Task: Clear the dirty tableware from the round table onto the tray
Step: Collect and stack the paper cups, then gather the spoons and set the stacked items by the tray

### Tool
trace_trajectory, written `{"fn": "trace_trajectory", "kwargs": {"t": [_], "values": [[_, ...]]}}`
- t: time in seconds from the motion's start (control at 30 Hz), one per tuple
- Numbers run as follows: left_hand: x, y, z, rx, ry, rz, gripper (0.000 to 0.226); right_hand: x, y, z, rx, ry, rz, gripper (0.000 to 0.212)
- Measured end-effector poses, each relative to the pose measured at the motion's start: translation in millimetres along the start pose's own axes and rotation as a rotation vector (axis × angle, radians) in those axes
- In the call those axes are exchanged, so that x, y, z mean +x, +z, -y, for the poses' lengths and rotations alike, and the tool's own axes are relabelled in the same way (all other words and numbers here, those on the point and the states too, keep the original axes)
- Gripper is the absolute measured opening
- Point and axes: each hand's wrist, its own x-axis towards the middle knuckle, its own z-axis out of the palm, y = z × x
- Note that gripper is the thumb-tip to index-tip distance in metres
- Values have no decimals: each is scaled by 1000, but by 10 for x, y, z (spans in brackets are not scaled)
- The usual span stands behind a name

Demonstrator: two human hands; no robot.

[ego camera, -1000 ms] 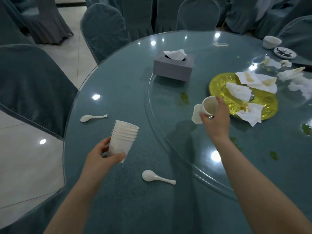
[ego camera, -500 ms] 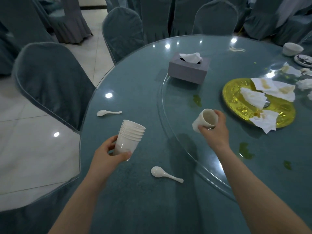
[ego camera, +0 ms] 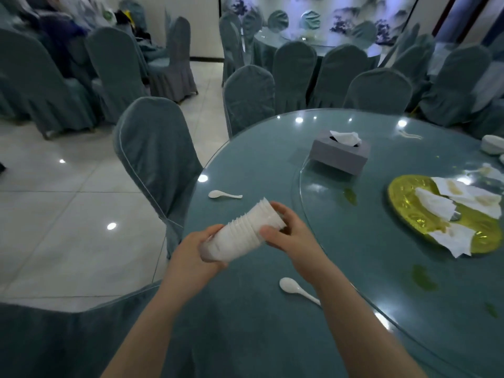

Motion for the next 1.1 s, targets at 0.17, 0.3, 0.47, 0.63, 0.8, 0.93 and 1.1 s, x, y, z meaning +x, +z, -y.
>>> {"fn": "trace_trajectory", "kwargs": {"t": [0.17, 0.3, 0.47, 0.63, 0.8, 0.93, 1.1], "values": [[-347, -427, 167, -83, 11, -32, 62, -286, 668, 107, 94, 45, -40, 24], [-700, -849, 305, -126, 23, -86, 57, -477, 1314, 83, 250, 72, -73, 27], [-1199, -1488, 703, -183, -5, -89, 55, -793, 2052, 65, 235, 97, 2, 28], [-1489, -1814, 941, -201, -12, -73, 48, -1056, 2441, -38, 236, 151, -9, 29], [-1523, -2018, 1141, -215, -45, -93, 48, -1140, 2545, -102, 212, 160, -135, 25], [-1450, -2201, 1293, -239, -78, -150, 50, -968, 2556, -210, 173, 171, -196, 16], [-1229, -2369, 1485, -270, -143, -245, 47, -524, 2552, -499, 166, 209, -175, 11]]}}
